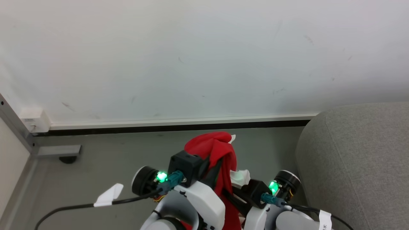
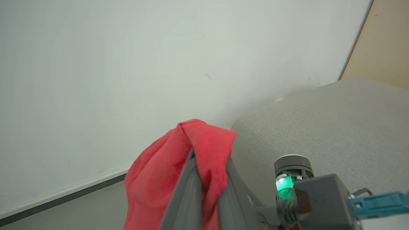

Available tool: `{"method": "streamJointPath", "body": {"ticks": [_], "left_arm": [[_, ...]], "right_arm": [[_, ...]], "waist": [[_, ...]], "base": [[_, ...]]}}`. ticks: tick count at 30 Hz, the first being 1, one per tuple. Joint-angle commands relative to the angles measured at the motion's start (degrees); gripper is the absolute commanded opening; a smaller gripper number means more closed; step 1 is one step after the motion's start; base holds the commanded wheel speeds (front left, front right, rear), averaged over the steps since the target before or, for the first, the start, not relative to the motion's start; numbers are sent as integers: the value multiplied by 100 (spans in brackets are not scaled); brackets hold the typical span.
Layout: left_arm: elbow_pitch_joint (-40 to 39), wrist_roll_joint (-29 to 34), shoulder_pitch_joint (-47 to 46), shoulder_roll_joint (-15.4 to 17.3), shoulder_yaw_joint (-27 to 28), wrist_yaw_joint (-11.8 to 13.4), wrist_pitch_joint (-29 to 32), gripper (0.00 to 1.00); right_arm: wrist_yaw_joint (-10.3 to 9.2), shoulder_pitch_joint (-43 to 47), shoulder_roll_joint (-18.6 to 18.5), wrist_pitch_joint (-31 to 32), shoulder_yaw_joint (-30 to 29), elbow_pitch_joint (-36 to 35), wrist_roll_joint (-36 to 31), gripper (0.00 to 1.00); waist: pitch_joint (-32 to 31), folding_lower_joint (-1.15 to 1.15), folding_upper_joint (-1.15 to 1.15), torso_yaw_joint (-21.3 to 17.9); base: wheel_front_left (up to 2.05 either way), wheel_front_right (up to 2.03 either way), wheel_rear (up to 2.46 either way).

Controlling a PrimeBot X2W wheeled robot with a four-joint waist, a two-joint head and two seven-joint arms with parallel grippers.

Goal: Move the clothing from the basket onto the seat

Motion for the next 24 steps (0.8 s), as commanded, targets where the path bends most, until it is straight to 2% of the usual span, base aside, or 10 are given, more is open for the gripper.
{"method": "streamJointPath", "body": {"ticks": [1,4,6,8,9,10,11,12,24], "left_arm": [[12,2,-36,27,39,20,-36,0],[50,19,-32,82,69,44,-64,2],[79,28,-20,109,91,81,-97,14],[101,24,1,118,99,99,-111,20],[112,25,8,122,94,105,-101,29],[129,23,15,135,84,99,-86,42],[135,4,25,133,82,96,-85,67],[153,-1,33,135,70,98,-83,98],[204,-32,90,220,50,149,-60,100]], "right_arm": [[-14,-110,35,-26,3,-2,45,0],[-14,-138,35,-27,-57,-88,92,0],[-14,-131,6,-28,-143,-151,90,0],[-14,-148,-21,-28,-252,-237,32,0],[-14,-177,-42,-28,-323,-299,-38,0],[-14,-181,-68,-29,-393,-371,-95,0],[-13,-139,-90,-29,-454,-416,-123,0],[-13,-92,-116,-29,-508,-449,-146,0],[-14,174,-353,-28,-1082,-547,-415,0]], "waist": [[7,0,0,-5],[31,0,0,-28],[35,0,0,-50],[44,0,0,-72],[51,0,0,-81],[55,0,0,-91],[54,0,0,-99],[53,0,0,-107],[-14,0,0,-136]], "base": [[0,0,0],[0,0,0],[0,0,0],[0,0,0],[0,0,0],[0,0,0],[0,0,0],[0,0,0],[0,0,0]]}}
